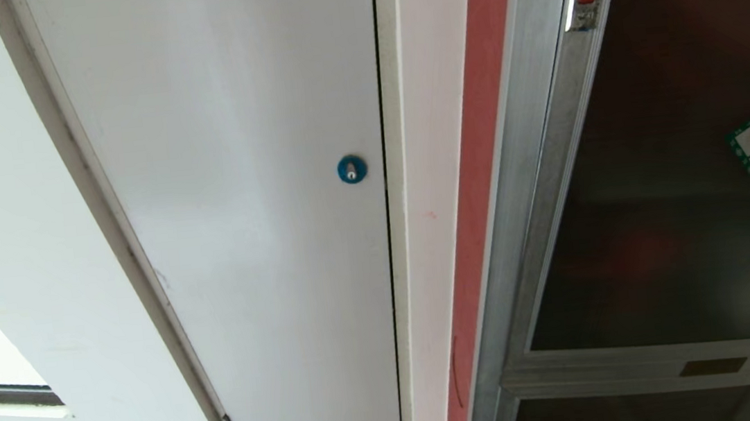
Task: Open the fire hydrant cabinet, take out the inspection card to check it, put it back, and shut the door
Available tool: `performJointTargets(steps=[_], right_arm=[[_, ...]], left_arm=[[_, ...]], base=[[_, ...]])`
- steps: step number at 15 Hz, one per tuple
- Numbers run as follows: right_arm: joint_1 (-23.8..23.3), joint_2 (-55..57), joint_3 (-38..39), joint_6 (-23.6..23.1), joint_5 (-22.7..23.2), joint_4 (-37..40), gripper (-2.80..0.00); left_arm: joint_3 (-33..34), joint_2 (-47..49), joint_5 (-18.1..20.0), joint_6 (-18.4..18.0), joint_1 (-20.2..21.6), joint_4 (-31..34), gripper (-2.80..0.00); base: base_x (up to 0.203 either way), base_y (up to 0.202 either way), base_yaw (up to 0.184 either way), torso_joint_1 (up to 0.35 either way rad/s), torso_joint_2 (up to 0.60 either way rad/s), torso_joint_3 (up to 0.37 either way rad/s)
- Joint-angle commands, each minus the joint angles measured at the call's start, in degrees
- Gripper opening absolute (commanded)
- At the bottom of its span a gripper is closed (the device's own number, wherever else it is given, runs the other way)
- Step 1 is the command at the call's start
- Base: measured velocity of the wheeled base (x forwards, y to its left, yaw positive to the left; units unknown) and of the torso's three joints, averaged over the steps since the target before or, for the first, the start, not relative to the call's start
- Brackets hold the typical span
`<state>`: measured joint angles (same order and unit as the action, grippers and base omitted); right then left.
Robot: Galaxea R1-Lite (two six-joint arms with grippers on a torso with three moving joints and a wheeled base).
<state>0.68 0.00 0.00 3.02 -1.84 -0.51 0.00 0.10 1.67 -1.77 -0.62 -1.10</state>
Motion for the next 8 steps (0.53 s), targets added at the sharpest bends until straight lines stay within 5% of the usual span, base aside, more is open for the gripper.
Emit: performJointTargets(steps=[1,8], right_arm=[[0.0,0.1,0.1,0.3,-0.1,0.0,-2.8],[0.0,0.1,0.1,0.3,-0.1,0.0,-2.8]], left_arm=[[0.7,0.0,0.0,0.0,0.0,0.0,-2.8],[0.7,0.0,0.0,0.0,0.0,0.0,-2.8]], base=[[0.0,0.0,0.0,0.0,0.0,0.0],[0.0,0.0,0.0,0.0,0.0,0.0]])
